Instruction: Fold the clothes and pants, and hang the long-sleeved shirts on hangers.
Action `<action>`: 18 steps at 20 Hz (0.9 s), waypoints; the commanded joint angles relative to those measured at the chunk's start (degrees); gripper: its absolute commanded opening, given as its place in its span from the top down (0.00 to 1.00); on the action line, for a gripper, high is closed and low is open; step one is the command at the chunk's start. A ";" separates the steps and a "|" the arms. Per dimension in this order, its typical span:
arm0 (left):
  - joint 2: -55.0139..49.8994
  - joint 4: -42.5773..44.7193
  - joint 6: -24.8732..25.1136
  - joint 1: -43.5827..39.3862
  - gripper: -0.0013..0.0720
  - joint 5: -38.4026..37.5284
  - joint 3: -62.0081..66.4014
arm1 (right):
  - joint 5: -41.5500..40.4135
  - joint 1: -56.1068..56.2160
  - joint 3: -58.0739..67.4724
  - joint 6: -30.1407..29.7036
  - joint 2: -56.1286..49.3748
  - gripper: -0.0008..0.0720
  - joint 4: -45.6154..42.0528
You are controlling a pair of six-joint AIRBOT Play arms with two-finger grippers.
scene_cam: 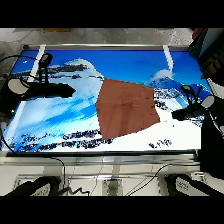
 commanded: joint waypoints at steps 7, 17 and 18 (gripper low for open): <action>-0.04 -0.24 0.02 -0.63 0.61 -0.74 -0.09 | 1.90 -7.04 -1.42 -3.06 -16.48 0.35 24.57; -2.45 -0.26 -0.02 -0.66 0.10 -9.55 -1.40 | 2.03 -6.99 -1.42 -8.48 -27.15 0.57 41.38; -3.41 -0.28 -0.07 -0.66 0.10 -11.93 -2.49 | 2.23 -6.99 -1.42 -8.48 -27.15 0.59 40.89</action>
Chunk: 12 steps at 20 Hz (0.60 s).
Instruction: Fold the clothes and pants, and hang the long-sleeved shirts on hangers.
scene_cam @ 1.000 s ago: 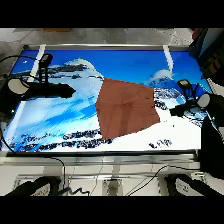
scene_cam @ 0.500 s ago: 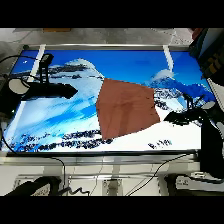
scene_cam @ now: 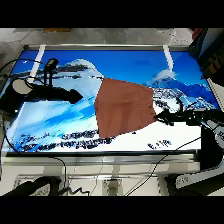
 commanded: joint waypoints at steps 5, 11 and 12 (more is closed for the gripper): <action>-5.16 -0.74 -1.05 0.02 0.10 -5.18 -12.50 | 4.68 0.04 -0.02 -3.50 -0.90 0.96 2.47; -5.29 -9.20 1.57 0.00 0.10 -2.86 -24.68 | 11.08 0.33 -0.04 -6.91 -0.63 0.96 2.45; -5.29 -10.27 2.40 0.00 0.10 -2.01 -26.47 | 11.21 0.76 -0.04 -7.08 -0.24 0.96 2.45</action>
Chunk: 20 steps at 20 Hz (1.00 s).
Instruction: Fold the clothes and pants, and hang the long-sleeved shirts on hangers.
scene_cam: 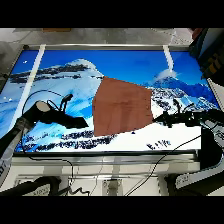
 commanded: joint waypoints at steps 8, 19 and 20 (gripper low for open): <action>-3.74 -9.07 3.15 -2.43 0.11 11.78 -9.38 | -0.92 9.49 0.02 -3.34 5.01 0.96 0.39; -4.68 -14.73 3.65 -4.48 0.97 22.97 -4.17 | -1.09 11.93 0.04 -3.15 14.29 0.97 0.15; -2.82 -14.78 4.48 -3.98 0.97 22.95 -2.69 | -1.16 11.93 0.04 -3.15 16.79 0.96 0.13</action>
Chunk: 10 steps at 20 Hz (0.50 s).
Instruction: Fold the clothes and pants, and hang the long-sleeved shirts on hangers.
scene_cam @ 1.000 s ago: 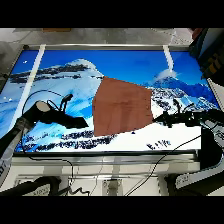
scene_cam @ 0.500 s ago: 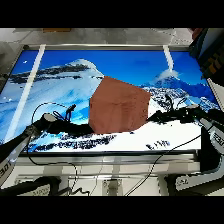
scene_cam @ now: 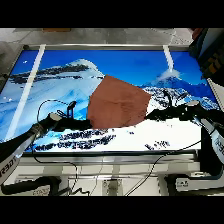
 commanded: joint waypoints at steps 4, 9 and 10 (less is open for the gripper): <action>15.17 -1.55 4.44 1.60 0.97 0.50 9.40 | 0.02 0.22 0.07 1.62 16.37 0.97 1.81; 37.20 -1.55 16.37 1.60 0.97 2.34 14.67 | 4.15 0.22 0.07 5.07 35.91 0.96 16.92; 41.62 -1.51 18.03 1.60 0.97 3.48 14.69 | 4.70 0.22 0.07 5.22 40.37 0.97 19.69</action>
